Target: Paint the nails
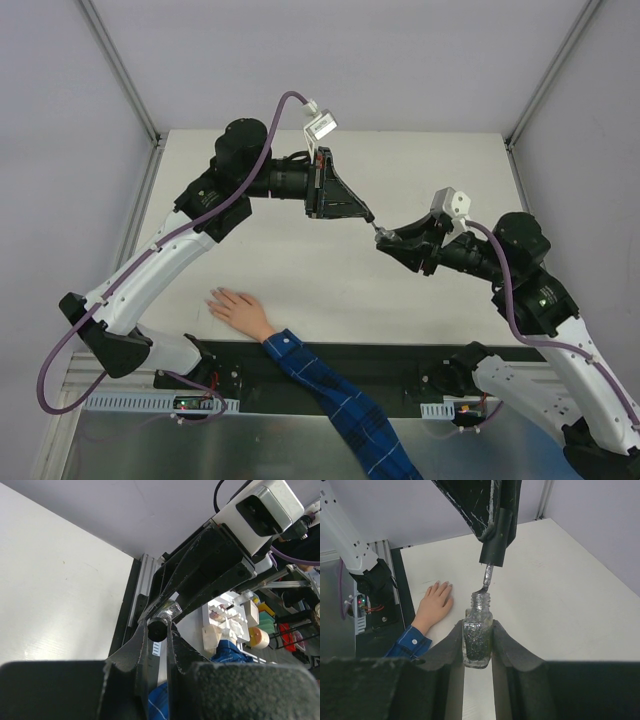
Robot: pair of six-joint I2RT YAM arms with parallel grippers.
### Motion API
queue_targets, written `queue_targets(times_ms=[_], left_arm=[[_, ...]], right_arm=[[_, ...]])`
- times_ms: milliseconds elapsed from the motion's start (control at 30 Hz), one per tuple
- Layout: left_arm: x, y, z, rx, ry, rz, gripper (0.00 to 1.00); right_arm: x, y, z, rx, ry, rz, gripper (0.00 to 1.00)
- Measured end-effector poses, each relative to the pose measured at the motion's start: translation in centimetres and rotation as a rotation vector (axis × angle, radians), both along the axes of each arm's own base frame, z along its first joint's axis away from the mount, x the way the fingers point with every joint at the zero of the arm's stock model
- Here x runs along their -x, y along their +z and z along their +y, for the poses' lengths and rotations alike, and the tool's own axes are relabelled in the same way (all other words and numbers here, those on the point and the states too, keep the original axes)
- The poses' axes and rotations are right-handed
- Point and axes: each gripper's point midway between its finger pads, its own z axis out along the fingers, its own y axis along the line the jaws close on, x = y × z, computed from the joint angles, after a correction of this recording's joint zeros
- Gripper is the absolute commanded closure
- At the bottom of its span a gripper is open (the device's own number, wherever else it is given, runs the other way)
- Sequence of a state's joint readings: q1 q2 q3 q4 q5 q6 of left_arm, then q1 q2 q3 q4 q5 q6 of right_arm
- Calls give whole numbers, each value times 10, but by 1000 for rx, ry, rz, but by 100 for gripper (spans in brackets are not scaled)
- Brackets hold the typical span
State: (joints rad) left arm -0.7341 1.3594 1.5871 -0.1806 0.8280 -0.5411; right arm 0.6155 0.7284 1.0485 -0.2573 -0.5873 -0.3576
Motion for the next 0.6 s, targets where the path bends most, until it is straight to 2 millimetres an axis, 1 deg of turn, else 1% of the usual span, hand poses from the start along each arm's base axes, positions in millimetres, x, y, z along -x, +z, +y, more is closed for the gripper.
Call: queue_targets(times_ms=[600], left_arm=[[0, 0, 0, 2, -1, -1, 100]], right_arm=[[2, -4, 2, 3, 12, 1, 100]])
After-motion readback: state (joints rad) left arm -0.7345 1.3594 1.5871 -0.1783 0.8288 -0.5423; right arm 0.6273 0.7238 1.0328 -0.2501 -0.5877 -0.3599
